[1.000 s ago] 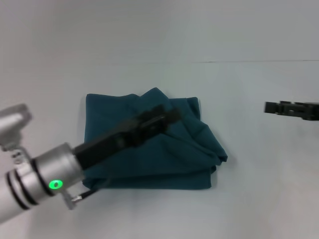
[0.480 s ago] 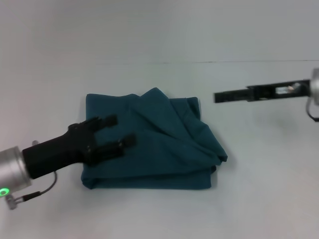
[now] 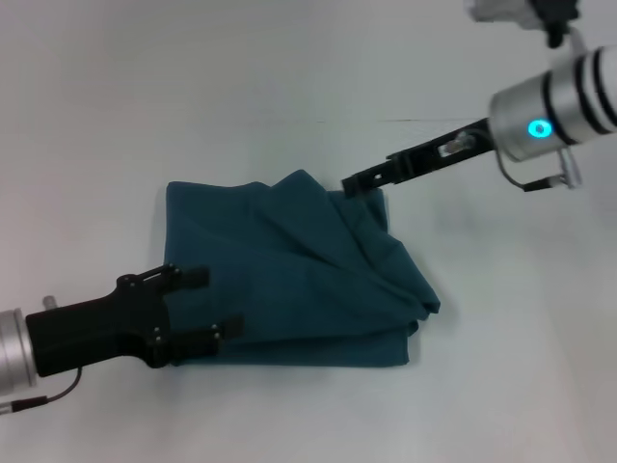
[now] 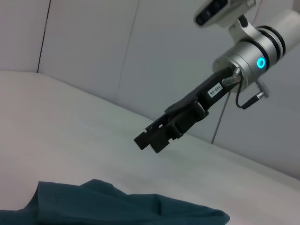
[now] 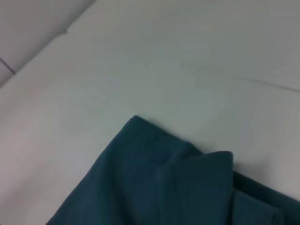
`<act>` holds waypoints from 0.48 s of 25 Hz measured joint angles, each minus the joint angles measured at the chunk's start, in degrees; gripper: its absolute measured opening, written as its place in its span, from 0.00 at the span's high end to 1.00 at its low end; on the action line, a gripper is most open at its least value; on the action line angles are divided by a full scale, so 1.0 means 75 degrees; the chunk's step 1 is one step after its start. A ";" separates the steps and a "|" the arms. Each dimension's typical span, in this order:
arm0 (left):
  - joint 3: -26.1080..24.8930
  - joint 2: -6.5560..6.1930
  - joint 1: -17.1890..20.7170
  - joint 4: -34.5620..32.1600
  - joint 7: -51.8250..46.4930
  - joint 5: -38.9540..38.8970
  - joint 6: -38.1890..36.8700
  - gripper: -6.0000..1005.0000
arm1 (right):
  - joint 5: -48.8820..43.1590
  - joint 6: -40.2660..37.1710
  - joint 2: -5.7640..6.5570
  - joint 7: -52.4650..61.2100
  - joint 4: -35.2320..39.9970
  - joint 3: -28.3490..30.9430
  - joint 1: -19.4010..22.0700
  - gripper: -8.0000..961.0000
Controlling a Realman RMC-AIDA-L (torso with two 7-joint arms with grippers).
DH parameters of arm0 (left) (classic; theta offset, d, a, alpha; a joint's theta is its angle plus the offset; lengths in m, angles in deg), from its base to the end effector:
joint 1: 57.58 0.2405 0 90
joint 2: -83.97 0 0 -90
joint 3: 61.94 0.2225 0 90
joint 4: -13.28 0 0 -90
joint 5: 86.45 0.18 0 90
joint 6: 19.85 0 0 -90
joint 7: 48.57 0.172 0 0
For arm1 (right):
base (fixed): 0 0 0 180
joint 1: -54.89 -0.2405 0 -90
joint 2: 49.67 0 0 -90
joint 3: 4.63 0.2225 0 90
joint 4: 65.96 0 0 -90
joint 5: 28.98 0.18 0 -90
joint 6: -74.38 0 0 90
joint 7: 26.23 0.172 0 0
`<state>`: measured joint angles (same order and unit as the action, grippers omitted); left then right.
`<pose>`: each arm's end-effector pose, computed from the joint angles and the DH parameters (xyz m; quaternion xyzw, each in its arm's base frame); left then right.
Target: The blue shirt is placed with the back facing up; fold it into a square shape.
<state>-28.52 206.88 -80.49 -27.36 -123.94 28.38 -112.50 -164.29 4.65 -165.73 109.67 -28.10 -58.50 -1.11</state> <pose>-0.2274 0.2716 -0.0088 -0.9152 -0.2423 -0.2784 0.1617 0.1345 0.4007 -0.0237 -0.8944 0.4154 0.0440 0.1600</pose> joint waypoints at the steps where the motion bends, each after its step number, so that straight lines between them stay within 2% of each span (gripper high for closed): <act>1: 0.0000 0.0009 0.0021 -0.0027 0.0051 0.0016 -0.0007 0.09 | -0.0117 0.0030 -0.0055 0.0099 0.0001 -0.0111 -0.0095 0.07; 8: -0.0011 0.0030 0.0066 -0.0034 0.0170 0.0016 -0.0030 0.09 | -0.0719 0.0439 -0.0426 0.0628 -0.0045 -0.1088 -0.0367 0.09; 12: -0.0015 0.0030 0.0054 -0.0047 0.0154 -0.0035 -0.0105 0.09 | -0.0767 0.0632 -0.0507 0.0727 -0.0129 -0.1467 -0.0411 0.10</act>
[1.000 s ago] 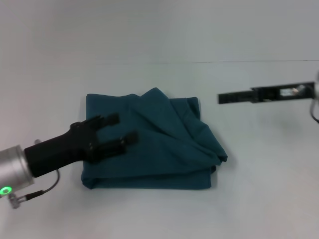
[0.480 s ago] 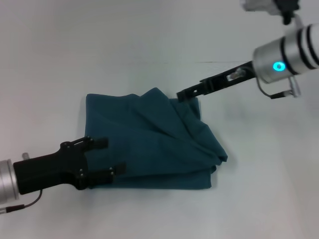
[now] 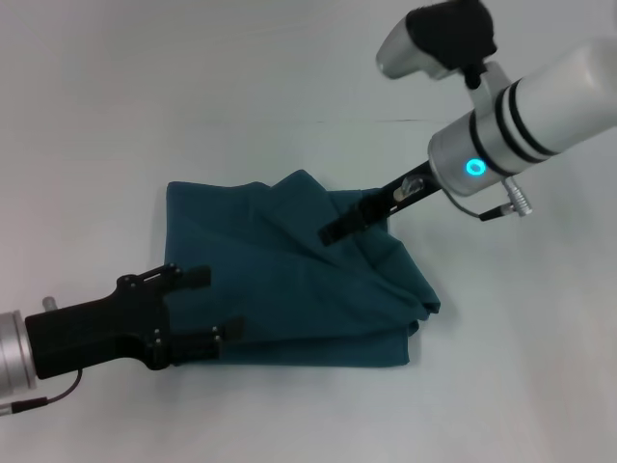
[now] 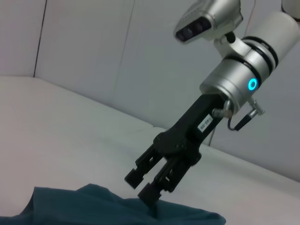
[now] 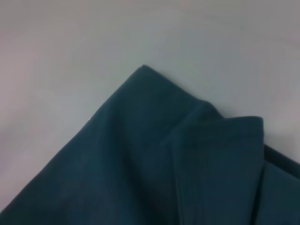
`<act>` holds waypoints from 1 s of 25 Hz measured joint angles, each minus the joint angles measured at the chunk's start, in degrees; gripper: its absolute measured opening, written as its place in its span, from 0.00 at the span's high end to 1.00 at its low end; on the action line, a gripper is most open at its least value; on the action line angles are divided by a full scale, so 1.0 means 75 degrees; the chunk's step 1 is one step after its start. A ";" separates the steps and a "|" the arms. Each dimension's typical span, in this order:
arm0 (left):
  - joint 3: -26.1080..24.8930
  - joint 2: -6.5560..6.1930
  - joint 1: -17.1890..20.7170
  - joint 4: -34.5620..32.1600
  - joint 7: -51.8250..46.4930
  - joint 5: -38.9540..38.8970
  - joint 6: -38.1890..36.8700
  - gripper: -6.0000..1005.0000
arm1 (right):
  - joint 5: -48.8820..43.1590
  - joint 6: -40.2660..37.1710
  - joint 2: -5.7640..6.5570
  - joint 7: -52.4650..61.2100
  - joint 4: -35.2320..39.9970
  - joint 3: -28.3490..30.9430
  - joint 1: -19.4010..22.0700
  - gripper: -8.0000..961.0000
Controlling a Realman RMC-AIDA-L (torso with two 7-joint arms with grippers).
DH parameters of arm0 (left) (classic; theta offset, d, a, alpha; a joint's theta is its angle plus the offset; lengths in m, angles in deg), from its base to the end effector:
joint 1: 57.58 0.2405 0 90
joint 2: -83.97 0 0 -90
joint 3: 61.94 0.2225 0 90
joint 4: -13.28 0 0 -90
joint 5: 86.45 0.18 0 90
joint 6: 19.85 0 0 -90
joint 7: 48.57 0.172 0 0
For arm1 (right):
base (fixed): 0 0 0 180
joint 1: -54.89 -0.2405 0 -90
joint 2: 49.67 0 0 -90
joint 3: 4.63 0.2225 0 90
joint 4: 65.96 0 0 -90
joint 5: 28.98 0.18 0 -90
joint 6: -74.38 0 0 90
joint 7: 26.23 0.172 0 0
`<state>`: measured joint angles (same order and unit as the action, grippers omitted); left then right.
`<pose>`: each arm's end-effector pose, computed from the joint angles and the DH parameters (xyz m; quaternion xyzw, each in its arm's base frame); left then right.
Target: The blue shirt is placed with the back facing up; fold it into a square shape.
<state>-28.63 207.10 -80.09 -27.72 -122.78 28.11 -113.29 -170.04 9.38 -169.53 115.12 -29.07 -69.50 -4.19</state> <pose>-0.2263 0.2692 -0.0083 -0.9166 -0.2324 -0.2819 0.1625 0.1267 0.3889 -0.0639 -0.9117 0.3727 -0.0454 0.1665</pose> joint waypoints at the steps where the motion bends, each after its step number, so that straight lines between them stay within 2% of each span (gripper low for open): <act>1: 0.0000 0.0000 -0.0005 -0.0007 -0.0013 -0.0004 -0.0024 0.09 | 0.0004 0.0035 -0.0006 0.0022 -0.0026 -0.0060 -0.0005 0.10; 16: 0.0000 -0.0012 -0.0067 0.0017 -0.0052 -0.0031 -0.0082 0.10 | -0.0039 0.0388 -0.0032 0.0480 -0.0401 -0.1014 -0.0222 0.13; 25: 0.0001 -0.0012 -0.0078 0.0029 -0.0053 -0.0031 -0.0082 0.10 | -0.0043 0.0489 -0.0021 0.0595 -0.0379 -0.1040 -0.0270 0.16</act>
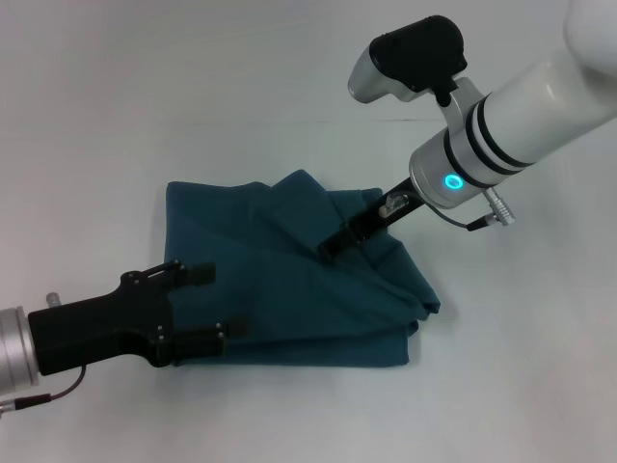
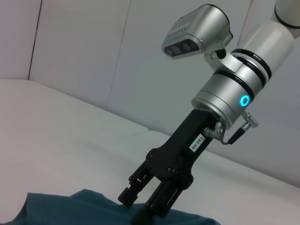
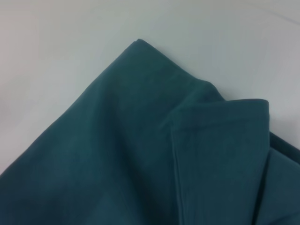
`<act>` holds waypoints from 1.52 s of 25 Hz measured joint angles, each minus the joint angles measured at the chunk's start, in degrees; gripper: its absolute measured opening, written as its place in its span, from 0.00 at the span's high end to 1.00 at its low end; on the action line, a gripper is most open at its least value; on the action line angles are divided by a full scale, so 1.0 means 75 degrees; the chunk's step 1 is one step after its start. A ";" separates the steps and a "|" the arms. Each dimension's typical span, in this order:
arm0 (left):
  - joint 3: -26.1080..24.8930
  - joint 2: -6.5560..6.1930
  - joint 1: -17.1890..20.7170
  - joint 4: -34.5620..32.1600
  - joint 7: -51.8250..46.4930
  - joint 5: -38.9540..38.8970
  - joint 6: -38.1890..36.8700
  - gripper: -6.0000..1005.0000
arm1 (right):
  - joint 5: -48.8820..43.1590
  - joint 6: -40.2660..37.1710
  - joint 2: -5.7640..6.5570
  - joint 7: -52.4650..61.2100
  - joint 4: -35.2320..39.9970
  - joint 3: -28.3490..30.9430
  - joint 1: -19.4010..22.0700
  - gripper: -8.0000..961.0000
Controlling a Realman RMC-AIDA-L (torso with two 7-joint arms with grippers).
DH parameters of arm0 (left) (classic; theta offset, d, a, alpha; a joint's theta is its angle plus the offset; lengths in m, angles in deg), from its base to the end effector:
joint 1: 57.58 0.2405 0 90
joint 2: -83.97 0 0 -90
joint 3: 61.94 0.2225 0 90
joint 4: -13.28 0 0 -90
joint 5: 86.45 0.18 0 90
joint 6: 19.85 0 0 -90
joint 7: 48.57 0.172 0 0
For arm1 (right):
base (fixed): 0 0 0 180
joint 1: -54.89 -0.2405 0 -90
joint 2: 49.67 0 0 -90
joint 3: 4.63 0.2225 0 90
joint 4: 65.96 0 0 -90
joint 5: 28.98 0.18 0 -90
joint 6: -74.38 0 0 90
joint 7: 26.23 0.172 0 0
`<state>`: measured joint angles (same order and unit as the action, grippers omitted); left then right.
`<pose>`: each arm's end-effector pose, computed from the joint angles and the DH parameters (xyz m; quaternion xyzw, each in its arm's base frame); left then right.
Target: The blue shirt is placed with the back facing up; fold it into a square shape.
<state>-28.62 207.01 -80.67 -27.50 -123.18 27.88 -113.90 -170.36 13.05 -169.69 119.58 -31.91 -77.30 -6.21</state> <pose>-0.2223 0.2703 -0.0080 -0.9166 -0.2301 -0.2875 0.1559 0.1278 0.3869 -0.0778 -0.9114 0.3601 -0.0862 0.1794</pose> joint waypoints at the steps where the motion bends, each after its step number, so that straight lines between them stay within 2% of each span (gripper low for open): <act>1: -0.0002 0.0000 0.0003 0.0000 0.0000 0.0000 0.0000 0.10 | -0.0001 0.0003 0.0000 0.0000 -0.0017 -0.0003 -0.0003 0.16; 33: -0.0012 -0.0012 -0.0014 0.0012 -0.0001 -0.0017 0.0099 0.11 | -0.0005 0.0275 -0.0020 0.0079 -0.0193 -0.0404 -0.0094 0.19; 38: -0.0012 -0.0011 -0.0014 0.0011 -0.0001 -0.0078 0.0098 0.11 | -0.0005 0.0273 -0.0009 0.0024 -0.0193 -0.0439 -0.0103 0.37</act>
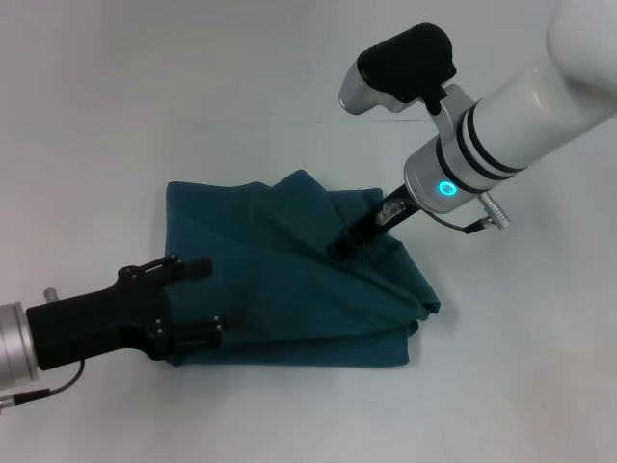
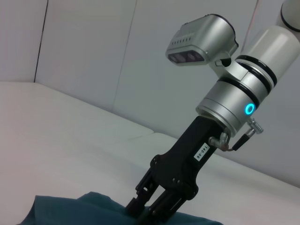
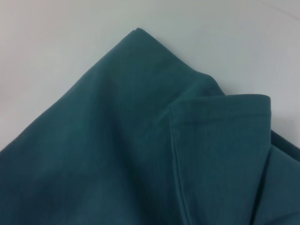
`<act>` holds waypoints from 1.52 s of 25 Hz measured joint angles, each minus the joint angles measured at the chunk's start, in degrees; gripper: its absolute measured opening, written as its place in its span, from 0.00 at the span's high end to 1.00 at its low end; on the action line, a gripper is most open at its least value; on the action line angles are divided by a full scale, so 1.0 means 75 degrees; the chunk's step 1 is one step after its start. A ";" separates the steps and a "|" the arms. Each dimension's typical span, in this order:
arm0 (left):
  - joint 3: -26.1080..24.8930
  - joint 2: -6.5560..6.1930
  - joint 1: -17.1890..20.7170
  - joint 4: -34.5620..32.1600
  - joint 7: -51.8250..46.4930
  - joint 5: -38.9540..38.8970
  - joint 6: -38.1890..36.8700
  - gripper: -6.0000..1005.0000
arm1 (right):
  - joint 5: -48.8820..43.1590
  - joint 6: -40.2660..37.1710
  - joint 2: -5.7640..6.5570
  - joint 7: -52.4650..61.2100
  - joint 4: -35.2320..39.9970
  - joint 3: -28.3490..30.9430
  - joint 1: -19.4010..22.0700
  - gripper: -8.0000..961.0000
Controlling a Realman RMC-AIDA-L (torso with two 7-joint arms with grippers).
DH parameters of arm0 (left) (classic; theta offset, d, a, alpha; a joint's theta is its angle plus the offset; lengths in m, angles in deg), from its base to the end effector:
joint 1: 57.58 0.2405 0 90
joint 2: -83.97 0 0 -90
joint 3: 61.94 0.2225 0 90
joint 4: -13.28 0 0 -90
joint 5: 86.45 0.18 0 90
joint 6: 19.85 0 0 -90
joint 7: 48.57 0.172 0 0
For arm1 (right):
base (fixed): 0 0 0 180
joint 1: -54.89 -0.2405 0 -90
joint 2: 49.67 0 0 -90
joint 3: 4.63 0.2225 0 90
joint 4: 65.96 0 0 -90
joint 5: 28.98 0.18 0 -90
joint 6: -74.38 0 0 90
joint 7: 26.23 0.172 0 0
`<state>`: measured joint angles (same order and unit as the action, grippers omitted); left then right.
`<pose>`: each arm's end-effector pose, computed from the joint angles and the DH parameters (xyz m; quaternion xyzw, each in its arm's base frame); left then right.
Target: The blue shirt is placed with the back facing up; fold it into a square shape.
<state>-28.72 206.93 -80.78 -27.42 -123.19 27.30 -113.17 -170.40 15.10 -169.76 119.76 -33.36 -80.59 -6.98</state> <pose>-0.2228 0.2734 -0.0064 -0.9144 -0.2312 -0.2889 0.1640 0.1299 0.3870 -0.0830 -0.9151 0.3417 -0.1038 0.1872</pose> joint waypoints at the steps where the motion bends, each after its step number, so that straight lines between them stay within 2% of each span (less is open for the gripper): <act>1: 0.0000 0.0000 0.0000 0.0000 0.0000 -0.0001 0.0000 0.11 | 0.0000 -0.0003 0.0004 -0.0004 0.0000 -0.0023 0.0000 0.41; 9: 0.0000 0.0009 0.0000 0.0000 0.0000 -0.0004 -0.0003 0.12 | 0.0001 -0.0045 -0.0003 -0.0027 0.0000 -0.0065 -0.0001 0.66; 14: 0.0001 0.0012 0.0007 0.0000 0.0001 -0.0004 -0.0004 0.12 | 0.0030 -0.0056 -0.0016 -0.0081 0.0000 -0.0087 -0.0001 0.90; 25: -0.0099 0.0012 0.0002 0.0021 0.0032 -0.0004 -0.0004 0.12 | 0.0082 -0.0073 -0.0018 -0.0227 0.0021 -0.0150 0.0019 0.99; 34: -0.0094 0.0003 -0.0023 0.0024 0.0050 -0.0004 -0.0001 0.13 | 0.0242 -0.0015 -0.0010 -0.0237 0.0083 -0.0073 0.0153 0.99; 38: -0.0093 0.0000 -0.0055 0.0025 0.0059 -0.0009 0.0006 0.13 | 0.0459 0.0072 0.0035 -0.0237 0.0289 -0.0006 0.0393 0.99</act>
<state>-29.42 206.93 -81.19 -27.23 -122.74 27.23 -113.12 -166.96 15.64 -169.50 117.99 -31.19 -80.63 -4.04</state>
